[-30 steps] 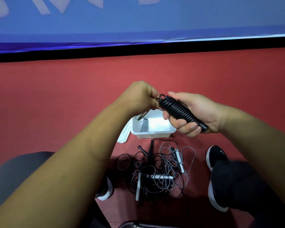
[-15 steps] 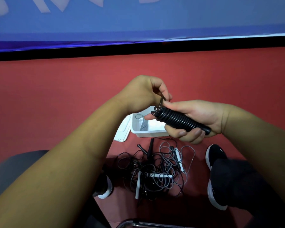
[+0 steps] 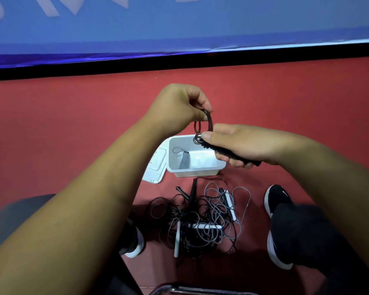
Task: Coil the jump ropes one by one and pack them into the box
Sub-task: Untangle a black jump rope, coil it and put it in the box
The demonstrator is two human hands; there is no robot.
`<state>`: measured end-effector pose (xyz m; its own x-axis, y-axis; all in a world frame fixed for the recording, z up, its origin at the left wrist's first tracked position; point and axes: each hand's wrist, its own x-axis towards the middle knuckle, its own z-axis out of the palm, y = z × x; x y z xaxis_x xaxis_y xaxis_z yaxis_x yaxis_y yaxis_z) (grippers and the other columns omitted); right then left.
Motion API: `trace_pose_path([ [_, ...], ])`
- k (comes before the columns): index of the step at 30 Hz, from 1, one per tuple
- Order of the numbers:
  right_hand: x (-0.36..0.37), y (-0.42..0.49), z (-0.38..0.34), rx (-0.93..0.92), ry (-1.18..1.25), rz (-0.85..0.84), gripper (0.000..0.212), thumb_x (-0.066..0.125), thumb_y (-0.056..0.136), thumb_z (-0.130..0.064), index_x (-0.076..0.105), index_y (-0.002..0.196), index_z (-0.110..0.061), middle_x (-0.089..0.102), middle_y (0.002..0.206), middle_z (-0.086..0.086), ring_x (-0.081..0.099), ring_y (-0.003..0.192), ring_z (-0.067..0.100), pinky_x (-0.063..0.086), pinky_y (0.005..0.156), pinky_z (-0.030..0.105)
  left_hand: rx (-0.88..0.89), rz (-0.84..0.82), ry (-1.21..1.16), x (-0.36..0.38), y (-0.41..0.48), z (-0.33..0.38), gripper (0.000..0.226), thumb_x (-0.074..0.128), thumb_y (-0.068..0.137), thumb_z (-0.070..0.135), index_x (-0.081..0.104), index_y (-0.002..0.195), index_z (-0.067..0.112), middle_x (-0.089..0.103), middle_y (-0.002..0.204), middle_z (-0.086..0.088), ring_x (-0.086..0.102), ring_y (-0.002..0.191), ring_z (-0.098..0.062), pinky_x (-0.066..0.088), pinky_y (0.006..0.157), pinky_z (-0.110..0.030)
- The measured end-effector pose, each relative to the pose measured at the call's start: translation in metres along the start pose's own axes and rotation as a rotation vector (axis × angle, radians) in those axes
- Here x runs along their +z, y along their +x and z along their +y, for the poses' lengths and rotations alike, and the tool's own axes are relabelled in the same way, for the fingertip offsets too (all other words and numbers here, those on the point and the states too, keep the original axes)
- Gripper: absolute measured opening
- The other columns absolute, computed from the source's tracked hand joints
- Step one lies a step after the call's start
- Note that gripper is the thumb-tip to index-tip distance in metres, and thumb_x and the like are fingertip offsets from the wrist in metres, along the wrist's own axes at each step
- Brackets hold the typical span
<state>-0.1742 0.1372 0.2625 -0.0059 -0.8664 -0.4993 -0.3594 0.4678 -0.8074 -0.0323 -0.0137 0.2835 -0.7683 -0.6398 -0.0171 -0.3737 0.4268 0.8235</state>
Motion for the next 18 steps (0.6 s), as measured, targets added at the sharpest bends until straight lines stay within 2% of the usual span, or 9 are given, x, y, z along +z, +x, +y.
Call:
trace_pose_path([
  [4, 0.007, 0.004, 0.002, -0.012, -0.089, -0.009, 0.027, 0.048, 0.103, -0.066, 0.057, 0.101, -0.041, 0.054, 0.074, -0.003, 0.044, 0.052, 0.02, 0.031, 0.047, 0.026, -0.017, 0.027, 0.045, 0.006, -0.001, 0.001, 0.02, 0.084, 0.076, -0.001, 0.079, 0.082, 0.018, 0.077, 0.076, 0.001, 0.071, 0.07, -0.012, 0.061, 0.076, -0.034],
  [7, 0.002, 0.005, 0.004, -0.008, -0.05, 0.063, 0.039, 0.045, 0.105, -0.066, 0.054, 0.102, -0.028, 0.055, 0.067, -0.006, 0.043, 0.047, 0.016, 0.031, 0.046, 0.025, 0.003, 0.046, 0.073, 0.005, -0.002, 0.004, 0.019, 0.086, 0.075, 0.002, 0.079, 0.083, 0.017, 0.077, 0.077, 0.002, 0.074, 0.075, -0.017, 0.06, 0.077, -0.035],
  [11, -0.007, 0.007, 0.007, -0.023, 0.152, 0.183, 0.043, 0.042, 0.108, -0.063, 0.06, 0.114, -0.025, 0.063, 0.085, 0.004, 0.047, 0.048, 0.014, 0.034, 0.045, 0.023, 0.049, 0.004, 0.099, -0.006, -0.003, 0.006, 0.017, 0.082, 0.083, -0.001, 0.079, 0.093, 0.012, 0.079, 0.085, -0.003, 0.076, 0.081, -0.022, 0.061, 0.081, -0.035],
  [13, -0.005, 0.01, 0.008, 0.009, 0.212, 0.245, 0.043, 0.042, 0.108, -0.063, 0.063, 0.118, -0.027, 0.067, 0.09, 0.004, 0.057, 0.053, 0.012, 0.042, 0.046, 0.026, 0.072, -0.047, 0.151, -0.008, -0.004, 0.006, 0.021, 0.079, 0.085, -0.005, 0.08, 0.096, 0.013, 0.078, 0.084, -0.003, 0.075, 0.077, -0.019, 0.061, 0.077, -0.031],
  [16, -0.001, 0.016, 0.009, 0.054, 0.307, 0.276, 0.046, 0.044, 0.107, -0.063, 0.067, 0.125, -0.027, 0.07, 0.091, 0.006, 0.063, 0.069, 0.016, 0.06, 0.066, 0.039, 0.1, -0.068, 0.288, -0.005, -0.005, 0.006, 0.021, 0.08, 0.084, -0.003, 0.081, 0.094, 0.016, 0.074, 0.078, 0.013, 0.066, 0.067, 0.008, 0.047, 0.065, -0.008],
  [18, 0.002, 0.018, 0.008, 0.082, 0.305, 0.289, 0.048, 0.043, 0.107, -0.064, 0.066, 0.125, -0.026, 0.068, 0.091, 0.005, 0.061, 0.07, 0.017, 0.062, 0.073, 0.043, 0.114, -0.052, 0.317, -0.001, -0.004, 0.005, 0.019, 0.082, 0.083, 0.0, 0.08, 0.09, 0.017, 0.075, 0.08, 0.014, 0.066, 0.07, 0.009, 0.043, 0.065, -0.004],
])
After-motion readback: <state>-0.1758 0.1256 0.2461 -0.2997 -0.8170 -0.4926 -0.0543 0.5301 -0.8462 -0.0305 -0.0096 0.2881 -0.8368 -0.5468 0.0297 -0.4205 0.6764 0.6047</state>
